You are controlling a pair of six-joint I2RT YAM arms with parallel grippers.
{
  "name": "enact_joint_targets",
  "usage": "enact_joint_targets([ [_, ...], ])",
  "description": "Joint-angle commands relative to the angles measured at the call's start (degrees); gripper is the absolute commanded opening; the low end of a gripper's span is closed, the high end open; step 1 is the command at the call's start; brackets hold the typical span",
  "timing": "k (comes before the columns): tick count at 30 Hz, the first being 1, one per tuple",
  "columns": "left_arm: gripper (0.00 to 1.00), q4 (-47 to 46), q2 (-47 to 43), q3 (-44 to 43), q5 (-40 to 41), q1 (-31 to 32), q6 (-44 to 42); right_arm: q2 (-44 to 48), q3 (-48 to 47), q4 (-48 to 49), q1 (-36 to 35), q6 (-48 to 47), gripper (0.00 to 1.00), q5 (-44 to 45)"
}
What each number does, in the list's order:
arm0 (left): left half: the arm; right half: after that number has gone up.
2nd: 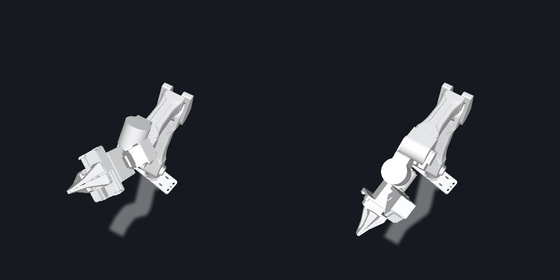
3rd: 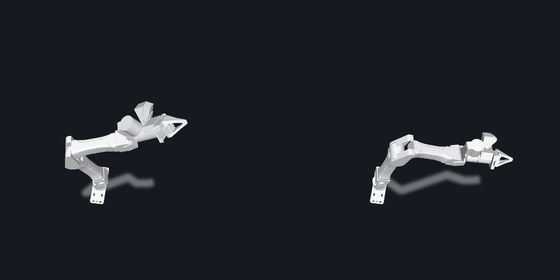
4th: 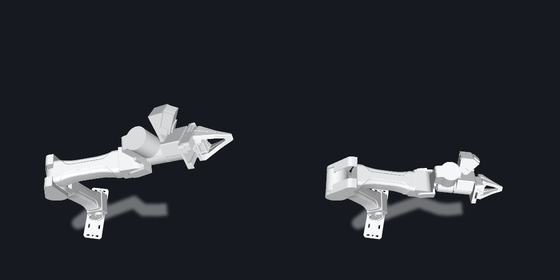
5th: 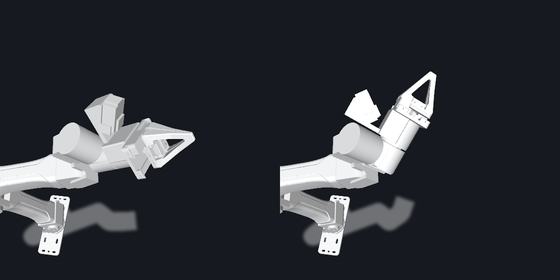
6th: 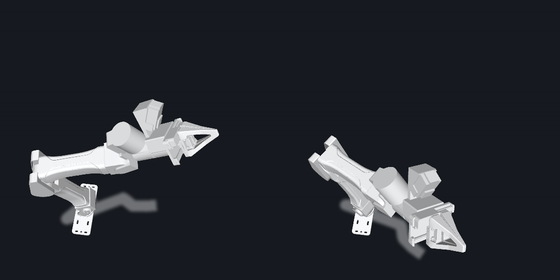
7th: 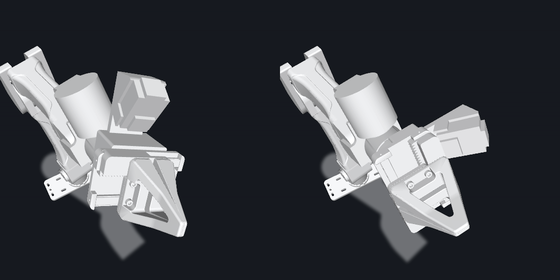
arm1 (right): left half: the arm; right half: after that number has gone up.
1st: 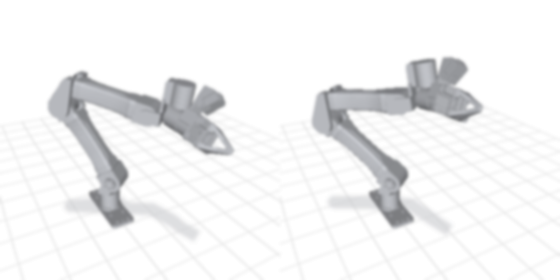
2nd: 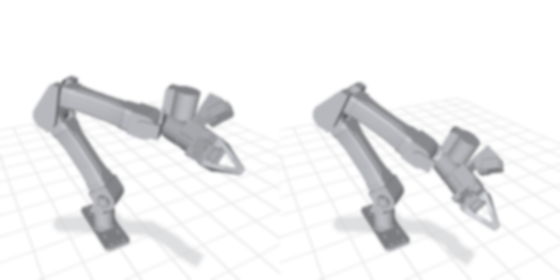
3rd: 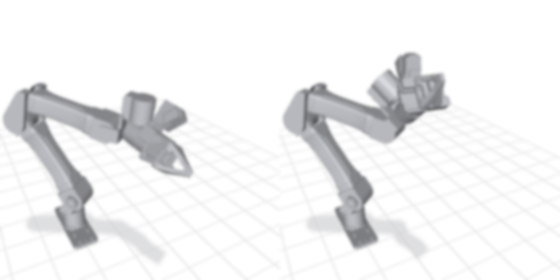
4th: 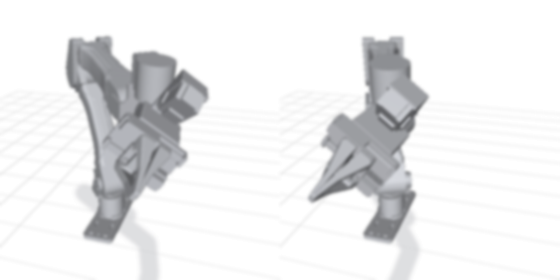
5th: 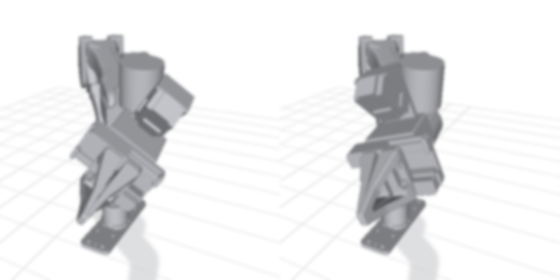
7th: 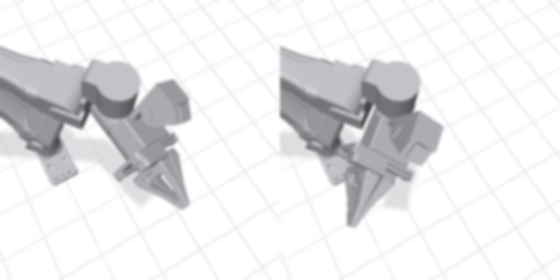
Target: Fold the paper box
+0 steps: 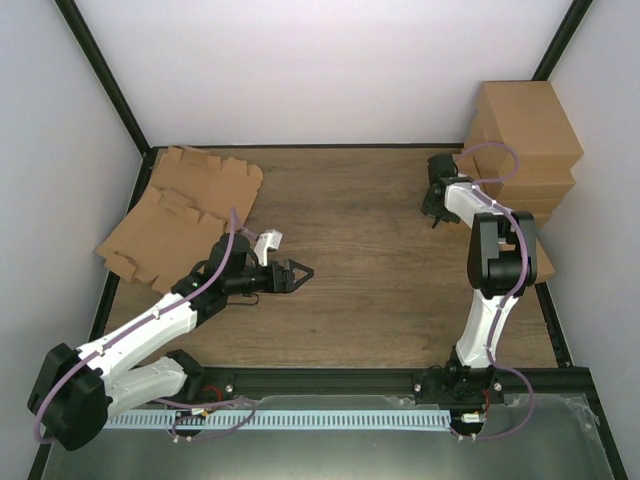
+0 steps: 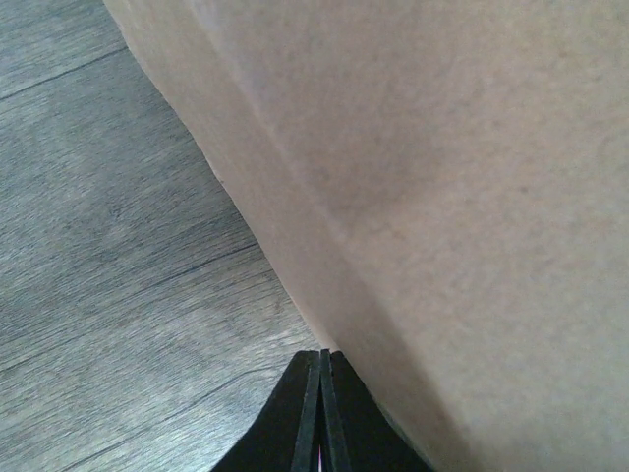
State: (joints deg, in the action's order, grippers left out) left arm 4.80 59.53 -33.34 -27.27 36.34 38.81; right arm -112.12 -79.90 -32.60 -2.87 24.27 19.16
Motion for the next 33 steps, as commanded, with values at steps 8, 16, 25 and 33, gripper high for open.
enact_joint_targets([
  [8,0.88,-1.11,0.46,-1.82,-0.24,-0.21,-0.43,2.20,-2.70,2.06,-0.29,-7.43,0.01,-14.20],
  [16,0.88,-1.17,0.58,-1.83,-0.50,-0.21,-0.48,4.43,-2.32,-1.54,-1.77,-6.24,0.01,-9.10],
  [25,0.88,-0.86,-0.06,-1.65,-0.59,-0.21,-0.46,2.75,-4.29,-7.52,-1.78,-3.19,0.01,4.29],
  [33,0.88,-0.17,-1.37,-1.25,-0.12,-0.21,-0.44,1.37,-5.61,-8.89,-1.76,-1.85,0.01,11.37],
])
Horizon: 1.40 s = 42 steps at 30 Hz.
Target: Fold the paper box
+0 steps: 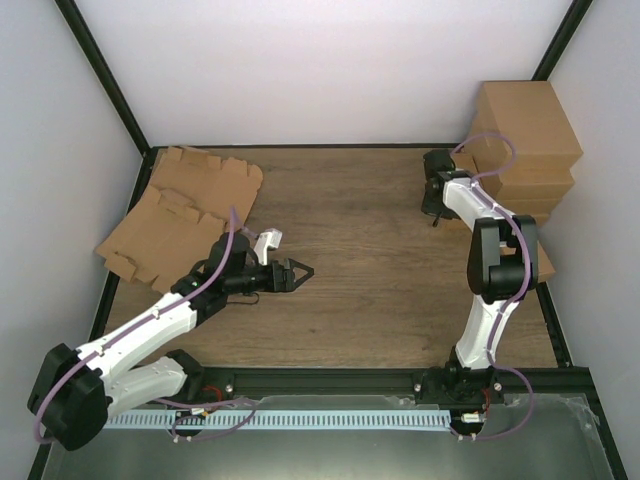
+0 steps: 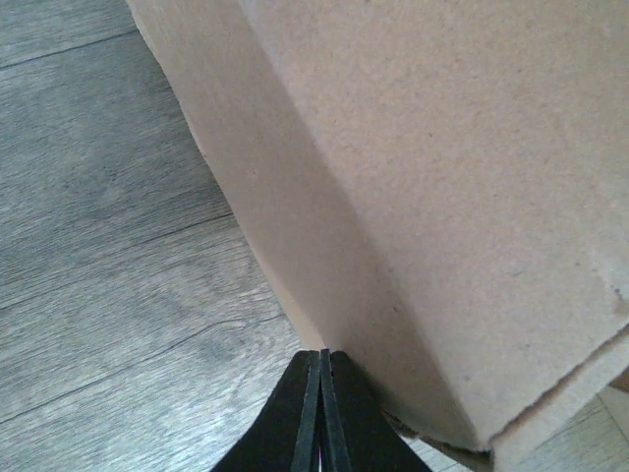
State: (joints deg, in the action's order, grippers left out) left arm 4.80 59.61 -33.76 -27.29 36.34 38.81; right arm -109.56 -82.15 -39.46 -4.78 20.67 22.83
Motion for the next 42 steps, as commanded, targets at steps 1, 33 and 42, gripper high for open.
enact_joint_targets([
  [1,0.88,-0.07,-1.59,-0.81,-0.05,-0.21,-0.46,-1.48,-3.59,-2.44,0.14,2.08,0.01,8.11],
  [33,0.88,8.71,-0.53,-5.24,7.25,-0.28,-3.97,7.04,0.82,3.51,-5.09,-8.31,0.01,-23.49],
  [42,0.92,16.11,-0.73,-8.69,22.01,-1.18,-6.00,26.41,23.74,22.89,-15.24,-9.38,0.71,-35.49],
])
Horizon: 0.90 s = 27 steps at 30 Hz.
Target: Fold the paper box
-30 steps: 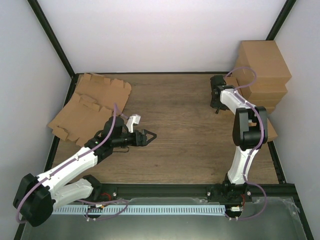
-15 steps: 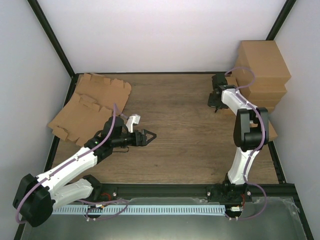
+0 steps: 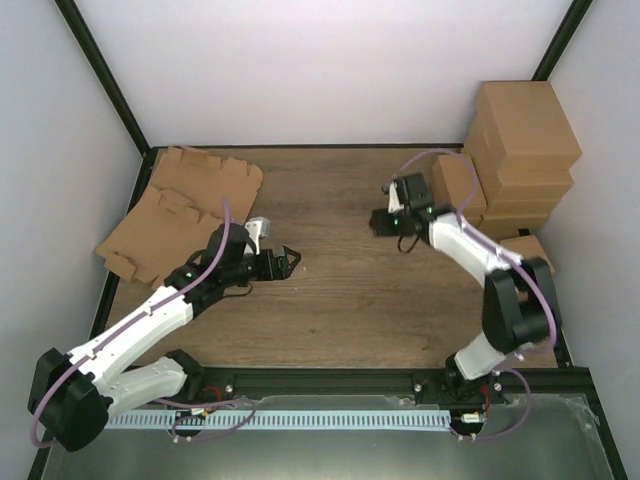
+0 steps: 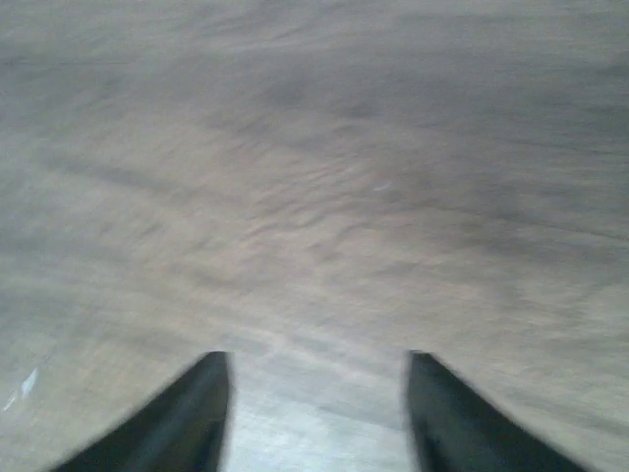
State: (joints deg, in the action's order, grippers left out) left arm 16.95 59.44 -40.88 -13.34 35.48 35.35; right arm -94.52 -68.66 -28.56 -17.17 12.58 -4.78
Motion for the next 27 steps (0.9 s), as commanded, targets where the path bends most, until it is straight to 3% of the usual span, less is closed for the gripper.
enact_joint_targets([
  [1,0.96,4.16,-1.10,-1.49,9.71,-0.33,-3.28,14.70,14.91,16.12,-2.91,-0.96,0.94,-9.90],
  [2,1.00,4.27,-1.69,-1.36,11.21,-0.33,-4.31,18.19,19.11,20.08,-2.92,-0.51,0.99,-11.15],
  [7,1.00,0.38,-6.21,1.51,17.66,-0.33,-8.56,31.50,35.97,34.81,-2.83,4.02,1.00,-5.66],
  [16,1.00,-18.00,-13.71,18.56,28.91,-0.22,-14.82,45.67,55.95,47.00,-2.91,7.39,1.00,3.54],
  [23,1.00,-20.17,-21.03,26.85,38.09,-0.24,-15.55,57.73,61.04,47.36,-2.87,7.05,1.00,2.78],
  [27,1.00,-20.70,-23.09,27.89,37.61,-0.24,-15.48,62.00,62.14,45.64,-2.89,8.34,1.00,5.56],
])
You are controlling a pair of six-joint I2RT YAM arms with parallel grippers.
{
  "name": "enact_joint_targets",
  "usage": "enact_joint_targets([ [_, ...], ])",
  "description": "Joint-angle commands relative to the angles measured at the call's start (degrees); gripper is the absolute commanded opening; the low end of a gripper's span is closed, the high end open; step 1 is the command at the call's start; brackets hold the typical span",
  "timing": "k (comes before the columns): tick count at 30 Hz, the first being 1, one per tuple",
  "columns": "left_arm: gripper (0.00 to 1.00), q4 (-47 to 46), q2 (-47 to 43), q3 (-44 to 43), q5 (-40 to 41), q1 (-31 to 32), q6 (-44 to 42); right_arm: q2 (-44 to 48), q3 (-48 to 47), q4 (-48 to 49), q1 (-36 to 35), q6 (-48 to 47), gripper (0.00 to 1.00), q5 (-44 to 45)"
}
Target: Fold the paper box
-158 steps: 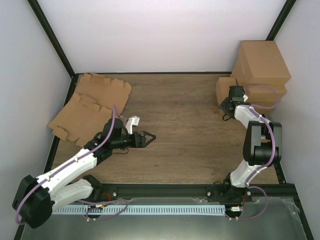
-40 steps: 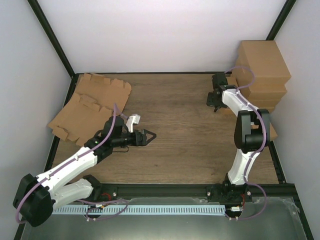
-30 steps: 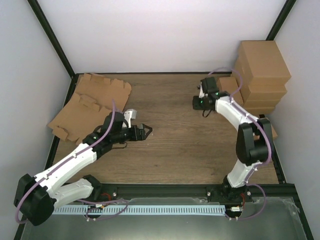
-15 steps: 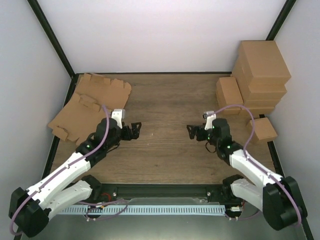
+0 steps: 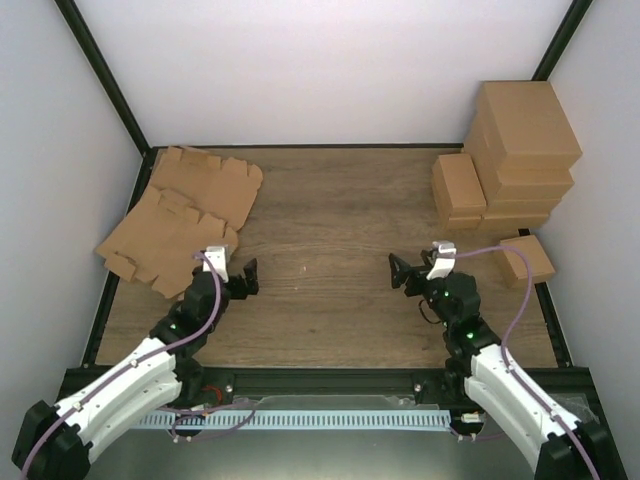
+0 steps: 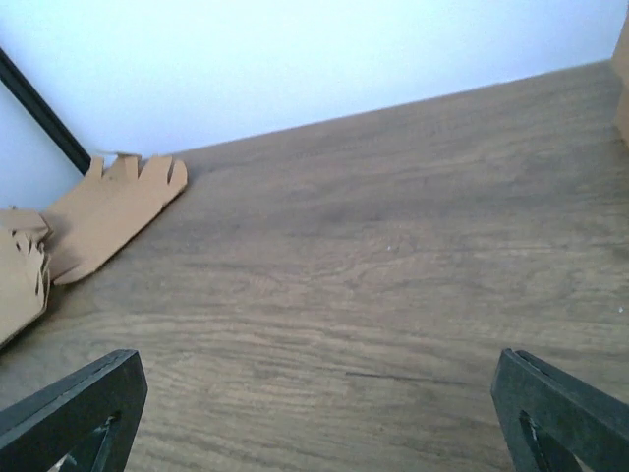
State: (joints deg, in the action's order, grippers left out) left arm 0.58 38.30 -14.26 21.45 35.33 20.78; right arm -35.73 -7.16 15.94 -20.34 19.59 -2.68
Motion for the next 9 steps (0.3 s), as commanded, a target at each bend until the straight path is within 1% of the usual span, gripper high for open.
enact_joint_targets([
  [1,1.00,-4.59,-2.19,1.49,2.20,-0.09,-0.99,3.93,0.75,0.81,0.30,1.37,1.00,3.57],
  [5,1.00,-4.45,-2.47,1.61,0.77,-0.09,-1.16,5.52,1.16,0.32,0.30,1.80,1.00,3.56],
  [9,1.00,-4.71,-2.37,1.68,-0.51,-0.09,-1.41,5.03,1.04,0.53,0.27,1.76,1.00,2.90],
])
